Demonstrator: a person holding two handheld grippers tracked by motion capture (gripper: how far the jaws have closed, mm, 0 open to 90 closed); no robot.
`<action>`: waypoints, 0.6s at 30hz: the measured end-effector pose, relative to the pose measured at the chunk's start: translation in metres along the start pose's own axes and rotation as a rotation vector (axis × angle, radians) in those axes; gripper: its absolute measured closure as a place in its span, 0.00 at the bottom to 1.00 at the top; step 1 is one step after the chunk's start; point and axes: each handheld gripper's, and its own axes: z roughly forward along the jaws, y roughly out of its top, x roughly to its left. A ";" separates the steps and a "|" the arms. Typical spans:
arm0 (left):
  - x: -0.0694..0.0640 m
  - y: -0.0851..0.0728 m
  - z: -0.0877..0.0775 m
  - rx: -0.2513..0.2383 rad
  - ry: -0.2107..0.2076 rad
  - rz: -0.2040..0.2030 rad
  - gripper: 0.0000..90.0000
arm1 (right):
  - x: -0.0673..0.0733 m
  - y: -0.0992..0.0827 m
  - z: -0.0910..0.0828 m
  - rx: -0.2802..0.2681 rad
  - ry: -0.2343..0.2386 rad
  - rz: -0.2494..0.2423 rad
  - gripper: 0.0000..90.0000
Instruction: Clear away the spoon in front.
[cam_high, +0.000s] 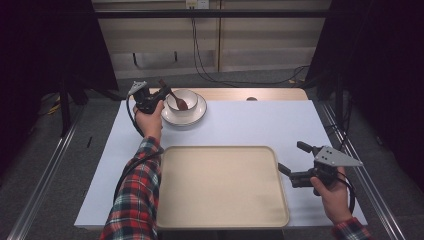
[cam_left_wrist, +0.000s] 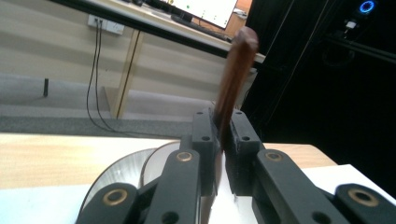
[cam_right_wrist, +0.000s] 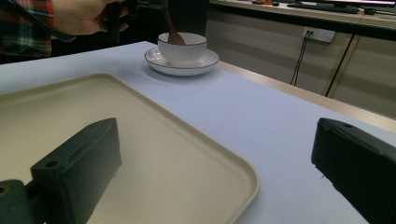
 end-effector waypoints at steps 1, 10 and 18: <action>-0.001 0.002 -0.001 -0.001 -0.009 0.002 0.93 | 0.000 0.000 0.000 0.000 0.001 0.000 0.01; -0.009 0.023 -0.011 -0.023 -0.046 0.017 0.93 | 0.002 0.000 0.000 0.003 0.006 -0.008 0.01; -0.014 0.032 -0.017 0.005 -0.076 0.011 0.93 | 0.002 0.000 0.000 0.006 0.004 -0.005 0.01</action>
